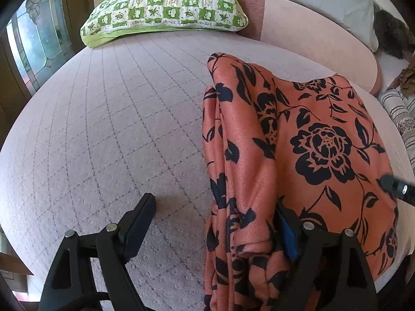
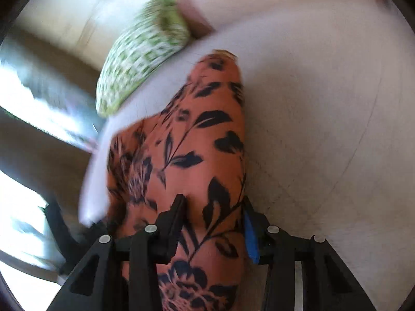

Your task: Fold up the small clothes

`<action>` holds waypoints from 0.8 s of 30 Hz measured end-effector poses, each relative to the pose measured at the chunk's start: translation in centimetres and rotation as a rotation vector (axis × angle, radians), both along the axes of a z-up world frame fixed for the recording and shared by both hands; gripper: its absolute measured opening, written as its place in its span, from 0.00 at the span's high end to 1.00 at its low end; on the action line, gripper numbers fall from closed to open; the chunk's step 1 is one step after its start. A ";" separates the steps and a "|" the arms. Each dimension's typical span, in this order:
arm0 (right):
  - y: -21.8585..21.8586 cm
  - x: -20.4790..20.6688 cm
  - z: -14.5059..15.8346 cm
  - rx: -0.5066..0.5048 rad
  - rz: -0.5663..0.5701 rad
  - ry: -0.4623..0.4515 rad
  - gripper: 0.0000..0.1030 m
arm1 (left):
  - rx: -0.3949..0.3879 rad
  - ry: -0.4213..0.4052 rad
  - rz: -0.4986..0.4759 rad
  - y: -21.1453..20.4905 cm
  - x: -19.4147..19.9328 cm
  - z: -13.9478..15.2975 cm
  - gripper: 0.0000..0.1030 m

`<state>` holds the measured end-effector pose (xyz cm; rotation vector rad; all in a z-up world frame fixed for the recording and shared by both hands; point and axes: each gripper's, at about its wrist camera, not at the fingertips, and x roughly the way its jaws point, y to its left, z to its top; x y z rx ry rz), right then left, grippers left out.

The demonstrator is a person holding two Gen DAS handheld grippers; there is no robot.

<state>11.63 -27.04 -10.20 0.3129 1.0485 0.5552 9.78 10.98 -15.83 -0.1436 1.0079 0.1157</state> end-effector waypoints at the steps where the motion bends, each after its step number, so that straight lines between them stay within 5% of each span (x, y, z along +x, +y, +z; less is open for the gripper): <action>1: 0.5 -0.4 0.2 -0.057 0.015 -0.035 0.61 | 0.001 0.010 -0.001 0.0 0.2 0.1 0.16; 2: 0.6 -0.5 -0.4 -0.094 0.029 -0.038 0.61 | 0.006 0.020 -0.005 -0.1 0.4 0.1 0.16; 4: -1.8 0.6 -1.2 -0.015 0.005 0.063 0.60 | 0.009 0.028 -0.010 0.0 0.4 0.2 0.16; 6: -3.0 1.5 -0.8 0.066 -0.019 0.152 0.46 | 0.003 0.028 -0.008 0.2 0.4 0.2 0.16; 7: -3.4 1.7 0.4 0.113 -0.038 0.141 0.28 | 0.005 0.028 -0.007 0.2 0.5 0.2 0.16; 9: -4.3 2.0 2.5 0.244 -0.057 0.079 0.08 | 0.013 0.033 -0.005 0.1 0.5 0.2 0.16; 12: -4.5 4.2 3.5 0.217 -0.130 0.018 0.04 | 0.010 0.041 -0.006 0.2 0.4 0.1 0.16; 14: -3.5 6.5 1.0 0.180 -0.102 0.125 0.17 | 0.010 0.049 -0.008 0.2 0.6 0.5 0.16; 15: -2.6 7.5 -1.0 0.208 -0.038 0.224 0.69 | 0.008 0.051 -0.010 0.2 0.6 0.5 0.16; 16: -2.0 7.4 -1.6 0.148 -0.029 0.231 0.70 | 0.008 0.052 -0.012 0.3 0.6 0.5 0.16; 21: 1.5 3.1 4.1 -0.175 0.046 -0.142 0.75 | 0.015 0.055 -0.013 0.1 1.0 0.5 0.16; 24: 1.6 4.8 1.6 -0.230 0.047 -0.027 0.63 | -0.011 0.047 -0.012 0.3 0.8 0.9 0.17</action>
